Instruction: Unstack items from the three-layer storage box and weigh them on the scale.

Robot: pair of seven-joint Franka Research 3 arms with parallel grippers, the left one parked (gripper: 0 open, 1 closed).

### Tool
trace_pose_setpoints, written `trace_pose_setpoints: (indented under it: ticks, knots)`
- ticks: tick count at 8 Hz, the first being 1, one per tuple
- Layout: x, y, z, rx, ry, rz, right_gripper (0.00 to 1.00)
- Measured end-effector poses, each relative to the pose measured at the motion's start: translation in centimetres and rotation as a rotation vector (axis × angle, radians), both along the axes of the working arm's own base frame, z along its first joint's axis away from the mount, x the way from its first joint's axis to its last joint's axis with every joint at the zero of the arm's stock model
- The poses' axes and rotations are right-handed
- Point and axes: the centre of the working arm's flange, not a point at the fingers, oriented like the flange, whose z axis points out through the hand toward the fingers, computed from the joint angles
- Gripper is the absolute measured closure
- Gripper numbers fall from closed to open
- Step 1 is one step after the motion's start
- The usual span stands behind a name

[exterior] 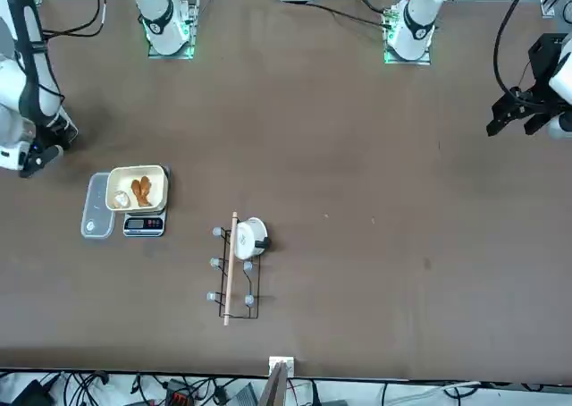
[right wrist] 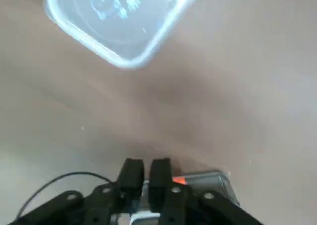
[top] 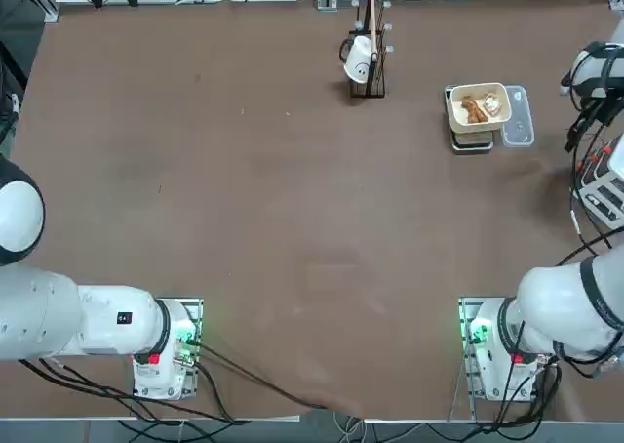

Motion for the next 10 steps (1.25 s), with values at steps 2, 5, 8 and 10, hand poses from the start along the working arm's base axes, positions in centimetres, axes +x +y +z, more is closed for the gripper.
trace_pose_setpoints:
  ticks: [2, 5, 8, 10]
  knots:
    - [0.4, 0.2, -1.1, -0.033, 0.000, 0.057, 0.70]
    - [-0.7, -2.6, -4.3, -0.072, 0.003, 0.085, 0.66]
    - [-1.9, -4.3, -5.1, -0.070, 0.012, 0.055, 0.60]
    - [-2.4, -4.9, -5.2, -0.069, 0.017, 0.045, 0.62]
